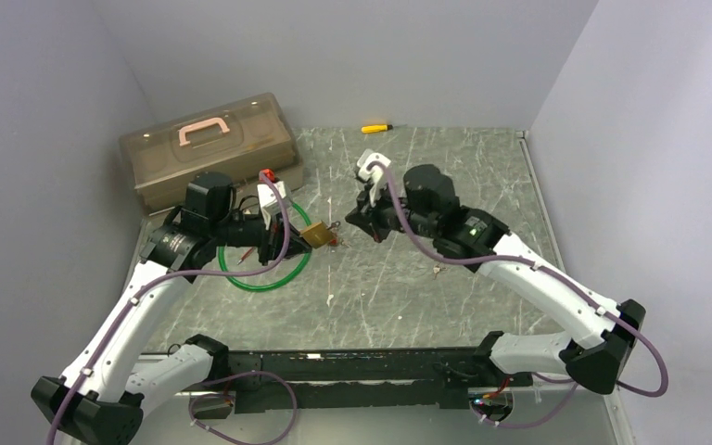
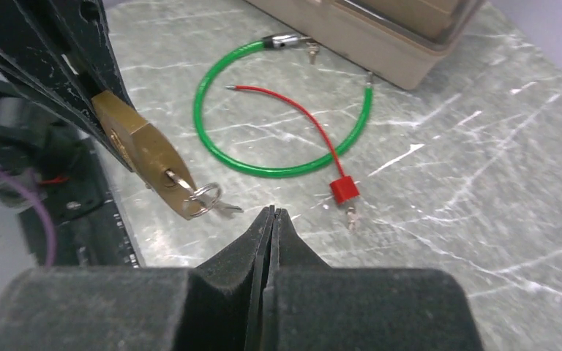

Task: Unlock with the key
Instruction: Unlock the lock.

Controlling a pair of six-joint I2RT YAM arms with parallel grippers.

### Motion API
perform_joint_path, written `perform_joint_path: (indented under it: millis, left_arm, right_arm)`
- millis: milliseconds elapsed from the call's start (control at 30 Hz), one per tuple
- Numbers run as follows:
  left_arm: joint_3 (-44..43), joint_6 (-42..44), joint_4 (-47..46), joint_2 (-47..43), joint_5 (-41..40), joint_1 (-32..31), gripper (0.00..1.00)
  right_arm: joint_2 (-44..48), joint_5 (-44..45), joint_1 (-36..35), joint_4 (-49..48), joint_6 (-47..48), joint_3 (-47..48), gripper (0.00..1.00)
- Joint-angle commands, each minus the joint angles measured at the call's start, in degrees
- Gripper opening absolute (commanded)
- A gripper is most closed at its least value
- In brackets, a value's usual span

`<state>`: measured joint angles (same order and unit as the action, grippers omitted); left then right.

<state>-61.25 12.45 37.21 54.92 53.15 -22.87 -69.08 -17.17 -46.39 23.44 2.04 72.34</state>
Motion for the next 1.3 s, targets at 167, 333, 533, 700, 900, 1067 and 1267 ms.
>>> perform_joint_path:
  millis: [167,333,533,700,900,1067,1267]
  left_arm:
    - [-0.72,-6.26,-7.98,-0.47,-0.31,0.37,0.0]
    - [-0.64,-5.67,-7.66,-0.59,0.2,0.37,0.0]
    - [-0.59,-6.45,-8.37,-0.6,0.31,0.45,0.0]
    - [-0.34,-6.52,-8.44,-0.76,0.55,0.63,0.0]
    - [0.18,-7.41,-9.41,-1.34,0.79,1.07,0.0]
    - [0.07,-7.92,-9.9,-1.43,0.99,1.33,0.0]
    - [-2.15,-8.84,-11.06,-1.09,1.73,2.17,0.0]
  right_arm:
    - [1.89,33.54,-9.67,-11.28,6.58,-2.2,0.0]
    - [0.91,36.95,-10.66,-12.35,9.53,-1.77,0.0]
    - [-1.2,37.9,-14.36,-13.45,12.2,-0.4,0.0]
    - [-3.62,41.79,-18.22,-13.91,13.45,0.58,0.0]
    - [-5.69,44.62,-21.98,-14.86,14.3,0.61,0.0]
    - [-7.65,43.68,-24.37,-15.66,13.15,0.09,0.0]
    - [-9.8,39.89,-25.52,-14.25,10.24,0.04,0.0]
